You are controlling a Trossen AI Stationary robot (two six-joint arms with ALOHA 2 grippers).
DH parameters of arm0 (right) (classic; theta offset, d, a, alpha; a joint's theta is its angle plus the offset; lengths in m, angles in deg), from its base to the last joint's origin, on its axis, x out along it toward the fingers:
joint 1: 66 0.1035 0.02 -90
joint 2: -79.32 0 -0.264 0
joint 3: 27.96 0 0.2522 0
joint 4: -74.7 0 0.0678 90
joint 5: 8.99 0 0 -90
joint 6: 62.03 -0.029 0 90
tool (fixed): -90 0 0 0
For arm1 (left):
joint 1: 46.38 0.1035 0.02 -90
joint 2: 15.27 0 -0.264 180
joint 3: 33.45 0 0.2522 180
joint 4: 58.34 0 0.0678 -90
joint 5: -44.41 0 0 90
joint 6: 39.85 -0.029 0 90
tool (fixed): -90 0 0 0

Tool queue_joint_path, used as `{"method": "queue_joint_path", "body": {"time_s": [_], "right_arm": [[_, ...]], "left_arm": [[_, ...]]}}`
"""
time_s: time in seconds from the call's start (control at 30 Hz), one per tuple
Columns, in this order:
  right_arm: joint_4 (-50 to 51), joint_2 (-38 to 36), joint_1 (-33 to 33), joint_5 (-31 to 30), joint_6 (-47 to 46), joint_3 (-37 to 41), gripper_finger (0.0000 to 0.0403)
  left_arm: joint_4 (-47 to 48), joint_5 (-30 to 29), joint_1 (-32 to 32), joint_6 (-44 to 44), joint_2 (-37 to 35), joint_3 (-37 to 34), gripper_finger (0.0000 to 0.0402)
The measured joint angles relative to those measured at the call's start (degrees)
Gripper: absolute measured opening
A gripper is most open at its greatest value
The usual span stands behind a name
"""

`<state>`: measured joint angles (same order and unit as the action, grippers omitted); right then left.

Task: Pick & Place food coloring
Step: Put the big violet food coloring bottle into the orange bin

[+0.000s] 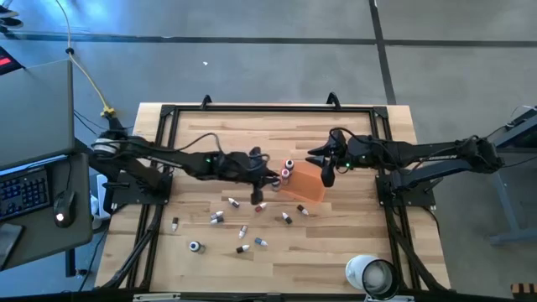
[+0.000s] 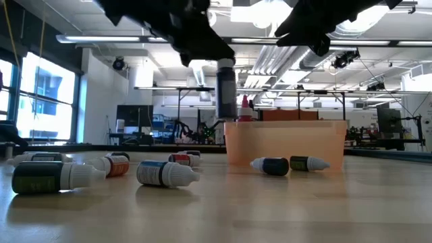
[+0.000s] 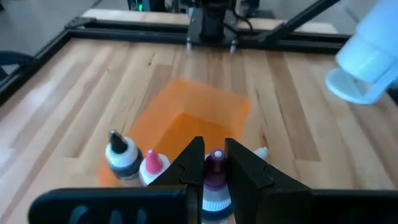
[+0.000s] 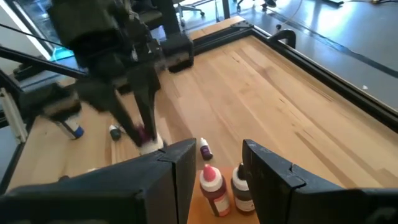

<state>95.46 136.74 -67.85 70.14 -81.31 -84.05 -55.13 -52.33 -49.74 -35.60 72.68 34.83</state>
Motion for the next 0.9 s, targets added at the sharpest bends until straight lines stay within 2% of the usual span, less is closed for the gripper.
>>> {"method": "queue_joint_path", "body": {"time_s": [0.27,0.57,0.83,0.9], "right_arm": [[0.24,0.04,0.01,-0.15,0.02,0.0,0.0123],[0.07,0.04,0.0,-0.16,0.05,0.0,0.0123],[0.11,0.04,0.0,-0.16,0.04,0.0,0.0123],[0.08,0.04,0.0,-0.16,-0.02,0.0,0.0123]], "left_arm": [[-0.95,-1.85,0.0,-1.25,5.42,4.38,0.0039],[1.69,-4.49,0.04,-5.3,5.61,7.48,0.0039],[5.51,-6.3,0.0,-3.1,7.09,7.33,0.0039],[4.09,-6.5,0.0,-2.5,8.18,7.53,0.0039]]}}
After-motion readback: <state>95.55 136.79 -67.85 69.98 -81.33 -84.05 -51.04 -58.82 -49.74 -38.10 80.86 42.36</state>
